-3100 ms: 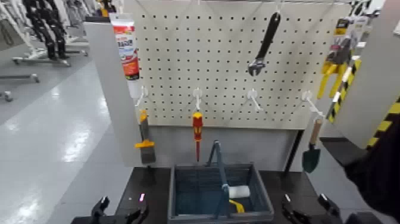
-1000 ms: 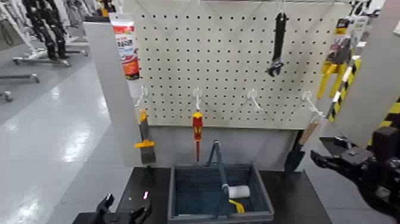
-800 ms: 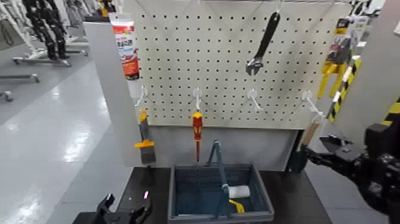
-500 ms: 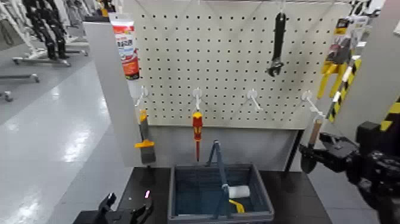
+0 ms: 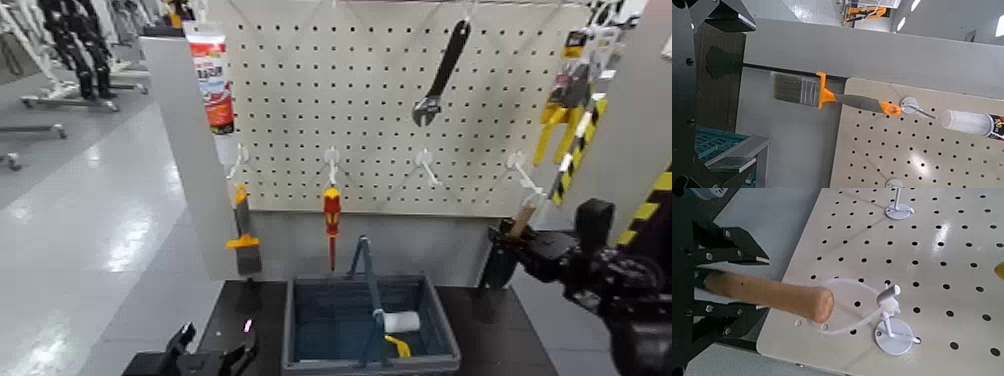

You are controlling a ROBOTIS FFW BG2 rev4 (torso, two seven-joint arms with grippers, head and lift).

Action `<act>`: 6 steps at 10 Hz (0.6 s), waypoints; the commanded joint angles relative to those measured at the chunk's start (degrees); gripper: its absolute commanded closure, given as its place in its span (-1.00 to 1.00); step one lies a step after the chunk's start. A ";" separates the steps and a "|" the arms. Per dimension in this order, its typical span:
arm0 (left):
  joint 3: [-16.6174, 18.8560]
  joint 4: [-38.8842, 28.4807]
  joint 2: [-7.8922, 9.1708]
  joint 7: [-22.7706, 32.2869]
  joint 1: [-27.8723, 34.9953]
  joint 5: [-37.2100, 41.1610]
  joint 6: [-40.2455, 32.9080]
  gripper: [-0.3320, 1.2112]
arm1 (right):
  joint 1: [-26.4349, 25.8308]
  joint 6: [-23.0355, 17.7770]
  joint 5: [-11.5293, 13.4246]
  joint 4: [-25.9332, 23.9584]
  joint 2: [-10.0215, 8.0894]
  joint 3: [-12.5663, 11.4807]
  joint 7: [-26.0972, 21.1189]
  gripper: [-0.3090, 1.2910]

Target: Put the tool with the wooden handle into the crate.

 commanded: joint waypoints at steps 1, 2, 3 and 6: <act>0.16 0.00 -0.19 -0.29 0.01 0.05 -0.01 -0.43 | 0.42 -0.52 -0.05 -0.54 0.10 0.04 0.09 0.88; 0.25 0.00 -0.10 -0.38 0.10 0.14 -0.01 -0.43 | 0.68 -0.52 -0.05 -1.07 0.19 0.04 0.09 0.89; 0.25 0.00 -0.02 -0.64 0.10 0.14 -0.10 -0.43 | 1.65 -0.26 -0.32 -2.30 0.36 -0.57 0.09 0.89; 0.25 -0.09 -0.02 -0.64 0.10 0.31 -0.10 -0.43 | 5.25 1.41 -0.49 -8.10 0.89 -3.56 0.09 0.89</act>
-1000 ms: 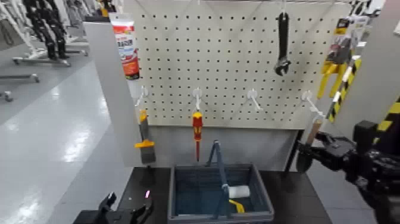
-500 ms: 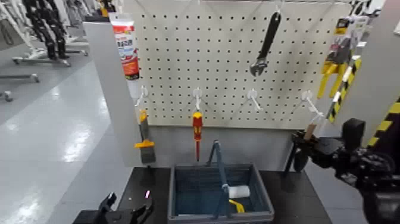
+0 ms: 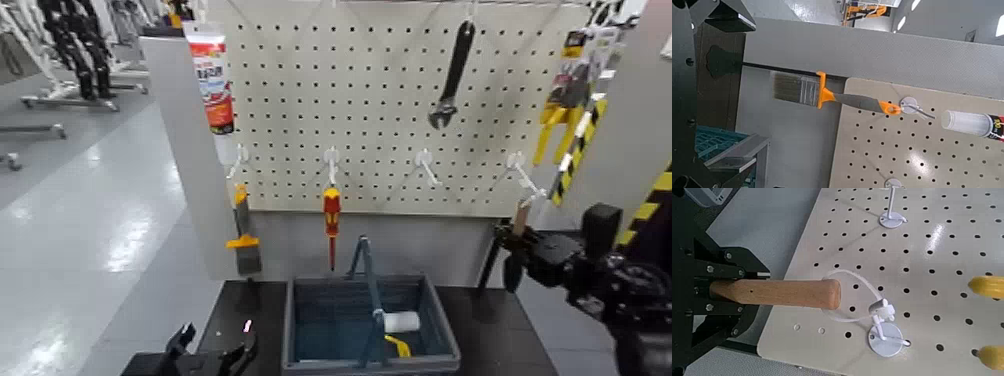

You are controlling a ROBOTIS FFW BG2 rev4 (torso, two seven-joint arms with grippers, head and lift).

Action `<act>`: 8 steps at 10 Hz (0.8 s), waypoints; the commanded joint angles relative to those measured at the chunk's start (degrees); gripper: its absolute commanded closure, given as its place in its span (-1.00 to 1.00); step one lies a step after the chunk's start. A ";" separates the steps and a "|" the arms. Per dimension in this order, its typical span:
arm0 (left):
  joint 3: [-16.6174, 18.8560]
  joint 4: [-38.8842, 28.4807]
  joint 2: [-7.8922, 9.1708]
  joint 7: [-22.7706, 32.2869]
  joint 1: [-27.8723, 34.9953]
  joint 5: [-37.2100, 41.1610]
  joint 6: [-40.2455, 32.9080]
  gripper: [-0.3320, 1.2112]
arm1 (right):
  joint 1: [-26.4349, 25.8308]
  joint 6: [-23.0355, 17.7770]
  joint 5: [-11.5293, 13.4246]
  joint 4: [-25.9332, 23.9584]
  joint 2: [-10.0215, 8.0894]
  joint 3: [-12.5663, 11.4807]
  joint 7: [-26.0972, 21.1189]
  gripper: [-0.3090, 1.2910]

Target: Put the tool with the wooden handle into the crate.

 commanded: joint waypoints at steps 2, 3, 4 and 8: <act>0.03 -0.09 0.12 -0.08 0.10 0.10 -0.27 -0.43 | 4.38 2.04 -0.33 -8.27 0.99 -3.55 -0.09 0.89; 0.12 -0.09 0.03 -0.08 0.10 0.10 -0.27 -0.43 | 5.87 2.74 -0.33 -11.17 1.52 -4.78 -0.09 0.89; 0.12 -0.09 0.03 -0.08 0.10 0.10 -0.35 -0.43 | 7.63 3.44 -0.51 -14.25 2.22 -5.83 -0.26 0.89; -0.05 -0.26 0.38 -0.08 0.19 0.28 -0.35 -0.43 | 12.99 5.03 -4.90 -22.86 5.21 -7.59 -0.44 0.89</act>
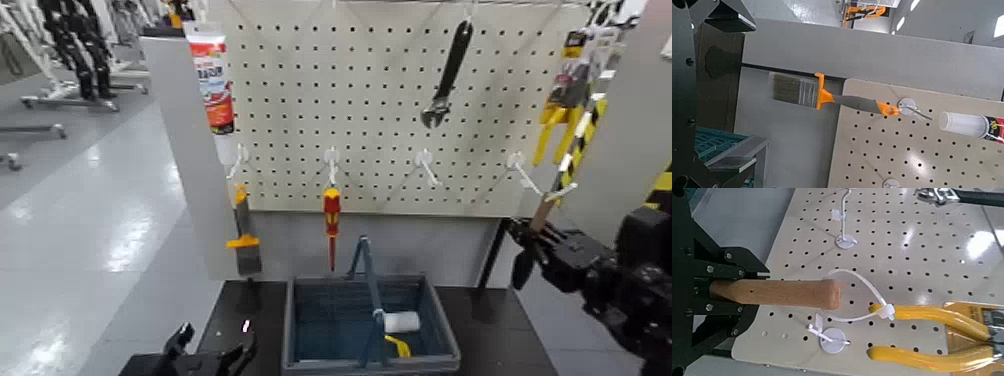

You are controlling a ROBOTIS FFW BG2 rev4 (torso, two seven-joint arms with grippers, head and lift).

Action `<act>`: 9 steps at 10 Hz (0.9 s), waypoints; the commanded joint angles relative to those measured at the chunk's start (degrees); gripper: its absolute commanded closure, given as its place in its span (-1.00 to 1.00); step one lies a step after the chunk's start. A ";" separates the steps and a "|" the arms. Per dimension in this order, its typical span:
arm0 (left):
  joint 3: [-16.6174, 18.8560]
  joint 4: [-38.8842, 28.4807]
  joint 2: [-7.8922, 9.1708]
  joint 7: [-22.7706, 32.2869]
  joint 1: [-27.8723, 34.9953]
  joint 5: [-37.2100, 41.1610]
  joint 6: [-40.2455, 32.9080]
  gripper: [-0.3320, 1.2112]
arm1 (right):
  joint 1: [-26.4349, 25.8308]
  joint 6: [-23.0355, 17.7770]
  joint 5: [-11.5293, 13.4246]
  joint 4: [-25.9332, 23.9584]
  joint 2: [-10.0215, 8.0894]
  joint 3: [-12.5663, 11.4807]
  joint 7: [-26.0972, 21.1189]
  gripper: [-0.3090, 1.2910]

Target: Put the tool with the wooden handle into the crate.

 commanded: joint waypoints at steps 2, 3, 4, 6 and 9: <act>-0.14 -0.09 0.26 0.00 0.00 0.26 -0.09 -0.43 | 3.11 0.79 -5.17 -6.38 2.23 0.19 0.36 0.89; -0.14 -0.18 0.26 0.00 0.09 0.34 -0.09 -0.43 | 3.73 0.88 -6.58 -7.61 2.85 0.45 0.62 0.89; -0.14 -0.18 0.26 0.00 0.09 0.34 -0.09 -0.43 | 4.43 0.27 -8.95 -8.32 3.73 1.16 0.71 0.89; -0.14 -0.09 0.17 0.00 0.00 0.34 0.00 -0.43 | 5.04 -2.63 -12.38 -8.49 6.19 2.39 0.45 0.89; -0.14 -0.09 0.17 0.00 -0.09 0.43 0.00 -0.43 | 6.01 -7.64 -16.51 -3.48 10.93 4.50 -0.17 0.89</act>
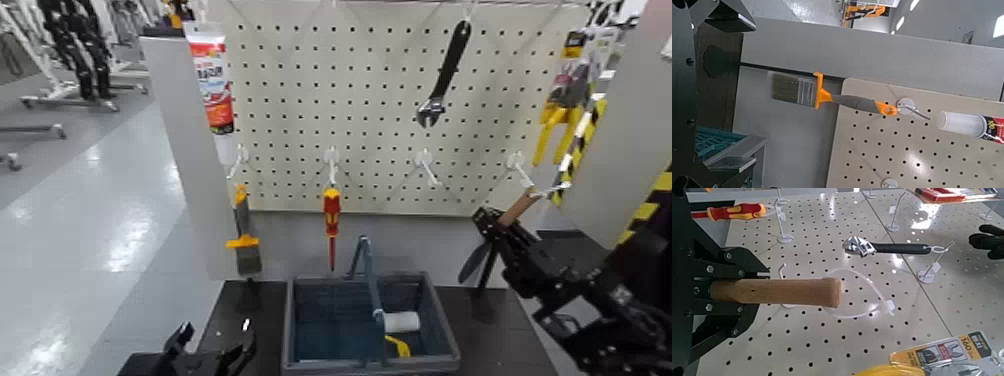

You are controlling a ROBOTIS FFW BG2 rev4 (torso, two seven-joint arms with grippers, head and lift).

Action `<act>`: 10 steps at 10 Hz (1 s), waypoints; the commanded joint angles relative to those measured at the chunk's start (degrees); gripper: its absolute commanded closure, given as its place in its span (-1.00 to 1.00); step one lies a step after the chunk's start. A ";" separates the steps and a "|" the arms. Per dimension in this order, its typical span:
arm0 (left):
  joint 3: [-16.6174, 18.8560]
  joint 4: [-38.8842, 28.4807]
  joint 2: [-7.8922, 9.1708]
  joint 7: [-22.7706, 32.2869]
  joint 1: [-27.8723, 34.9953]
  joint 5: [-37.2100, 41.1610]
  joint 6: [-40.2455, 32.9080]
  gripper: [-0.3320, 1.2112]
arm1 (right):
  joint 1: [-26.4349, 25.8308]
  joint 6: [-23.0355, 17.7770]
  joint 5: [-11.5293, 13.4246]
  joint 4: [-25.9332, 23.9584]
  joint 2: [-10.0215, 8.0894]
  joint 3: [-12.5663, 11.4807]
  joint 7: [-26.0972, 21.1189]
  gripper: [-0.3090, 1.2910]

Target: Put the tool with the wooden handle into the crate.

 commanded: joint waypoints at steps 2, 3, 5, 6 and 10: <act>0.11 0.09 -0.17 0.00 0.00 0.02 0.08 -0.43 | 1.00 -5.16 -6.43 7.85 3.83 4.27 -3.12 0.89; 0.02 0.18 -0.08 0.09 -0.09 0.02 0.08 -0.43 | 0.82 -5.24 -7.40 10.13 4.10 5.32 -4.09 0.89; 0.02 0.36 -0.26 0.00 -0.18 0.02 0.08 -0.43 | -0.32 -5.95 -11.35 14.79 4.01 8.49 -4.35 0.89; 0.02 0.44 -0.26 0.09 -0.18 0.02 0.08 -0.43 | -0.85 -6.21 -13.20 16.90 3.92 9.98 -4.35 0.89; 0.02 0.53 -0.26 0.00 -0.27 0.20 0.08 -0.43 | -2.61 -3.31 -19.18 20.42 3.48 15.25 -6.55 0.89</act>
